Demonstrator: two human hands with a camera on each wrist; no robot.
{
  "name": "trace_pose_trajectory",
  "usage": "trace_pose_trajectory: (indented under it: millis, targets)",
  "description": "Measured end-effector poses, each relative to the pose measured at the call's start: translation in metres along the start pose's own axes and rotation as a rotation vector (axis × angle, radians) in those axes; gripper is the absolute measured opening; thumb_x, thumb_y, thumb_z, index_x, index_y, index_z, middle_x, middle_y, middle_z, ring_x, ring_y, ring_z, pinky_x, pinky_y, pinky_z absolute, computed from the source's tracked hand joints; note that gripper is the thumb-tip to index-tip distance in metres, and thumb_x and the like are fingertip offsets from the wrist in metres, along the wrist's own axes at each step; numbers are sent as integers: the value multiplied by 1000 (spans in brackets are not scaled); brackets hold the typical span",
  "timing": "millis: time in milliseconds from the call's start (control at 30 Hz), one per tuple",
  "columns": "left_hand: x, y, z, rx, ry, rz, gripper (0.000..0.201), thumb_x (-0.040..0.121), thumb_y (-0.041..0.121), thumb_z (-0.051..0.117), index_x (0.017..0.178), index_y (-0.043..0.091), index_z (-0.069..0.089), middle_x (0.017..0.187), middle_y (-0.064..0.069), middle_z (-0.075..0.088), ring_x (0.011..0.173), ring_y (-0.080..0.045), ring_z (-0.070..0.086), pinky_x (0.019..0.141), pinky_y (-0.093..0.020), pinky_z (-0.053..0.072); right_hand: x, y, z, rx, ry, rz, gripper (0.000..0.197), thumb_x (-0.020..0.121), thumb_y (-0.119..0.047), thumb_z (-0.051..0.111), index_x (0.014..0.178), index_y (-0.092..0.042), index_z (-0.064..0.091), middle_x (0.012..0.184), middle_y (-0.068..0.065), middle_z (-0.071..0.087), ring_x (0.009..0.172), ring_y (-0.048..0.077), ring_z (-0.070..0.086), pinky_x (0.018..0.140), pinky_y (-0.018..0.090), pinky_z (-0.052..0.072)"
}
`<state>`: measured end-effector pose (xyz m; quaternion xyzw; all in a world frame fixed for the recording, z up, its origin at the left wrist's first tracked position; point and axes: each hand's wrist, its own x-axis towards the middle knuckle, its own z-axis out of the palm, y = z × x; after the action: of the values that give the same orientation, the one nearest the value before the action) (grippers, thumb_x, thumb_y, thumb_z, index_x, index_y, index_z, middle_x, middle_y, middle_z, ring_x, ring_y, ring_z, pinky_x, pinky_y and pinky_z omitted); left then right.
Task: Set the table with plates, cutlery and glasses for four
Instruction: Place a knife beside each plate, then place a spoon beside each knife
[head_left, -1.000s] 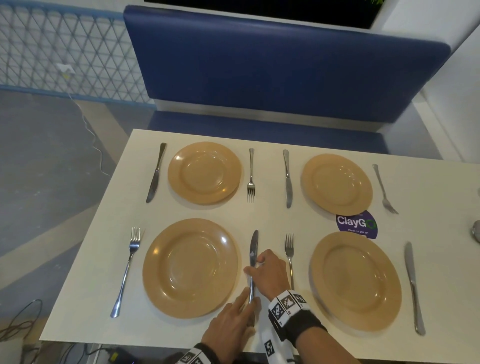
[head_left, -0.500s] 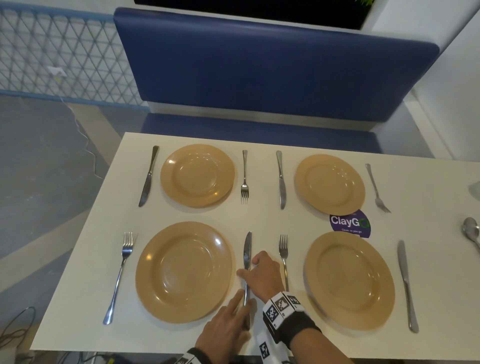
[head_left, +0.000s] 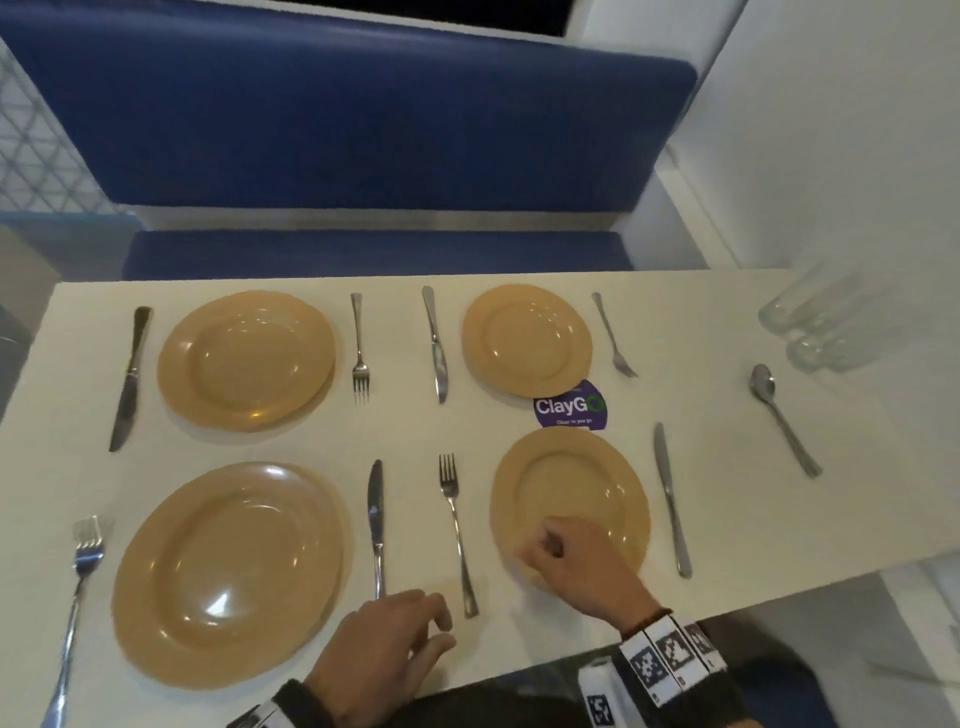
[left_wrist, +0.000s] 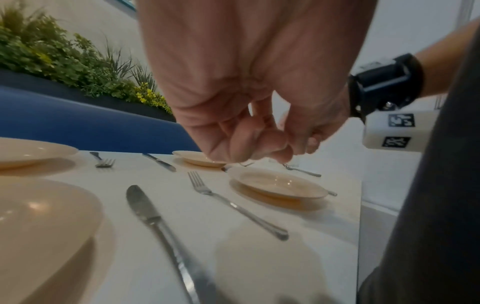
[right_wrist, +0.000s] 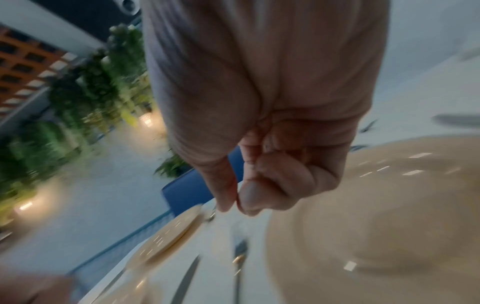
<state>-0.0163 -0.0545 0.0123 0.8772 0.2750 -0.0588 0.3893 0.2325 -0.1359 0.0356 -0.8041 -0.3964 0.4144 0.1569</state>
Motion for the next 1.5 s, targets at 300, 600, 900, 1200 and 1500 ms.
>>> trace_pose_trajectory:
  millis: [300, 600, 900, 1200, 1500]
  targets:
    - [65, 51, 50, -41, 61, -98, 17, 86, 66, 50, 92, 50, 52, 80, 22, 59, 72, 6, 52, 82, -21, 50, 20, 169, -119, -129, 422, 390, 12, 93, -32, 61, 89, -21, 59, 96, 0, 67, 86, 18, 60, 82, 36, 50]
    - [102, 131, 94, -221, 183, -326, 19, 83, 59, 60, 82, 41, 65, 84, 22, 68, 74, -6, 65, 68, -23, 55, 85, 201, -102, -66, 303, 218, 28, 94, -35, 61, 107, -16, 45, 102, 2, 58, 92, 24, 62, 83, 43, 55]
    - [86, 163, 138, -284, 167, -498, 9, 87, 47, 70, 84, 38, 67, 87, 25, 67, 83, -1, 65, 73, -15, 52, 83, 209, -105, -73, 267, 146, 21, 97, -30, 58, 107, -15, 47, 99, 2, 58, 87, 17, 61, 76, 31, 54]
    - [92, 156, 140, -249, 80, -505, 13, 89, 50, 65, 93, 38, 64, 85, 16, 67, 83, -1, 64, 82, -15, 51, 81, 208, -112, -66, 238, 126, 20, 97, -31, 59, 105, -16, 48, 99, 0, 58, 88, 16, 58, 77, 29, 51]
    - [121, 156, 115, -221, 47, -357, 14, 85, 57, 66, 82, 44, 61, 91, 39, 60, 80, 2, 63, 78, -19, 53, 71, 245, -157, 79, 275, 196, 18, 94, -36, 61, 96, -18, 58, 90, -5, 63, 89, 17, 62, 71, 25, 40]
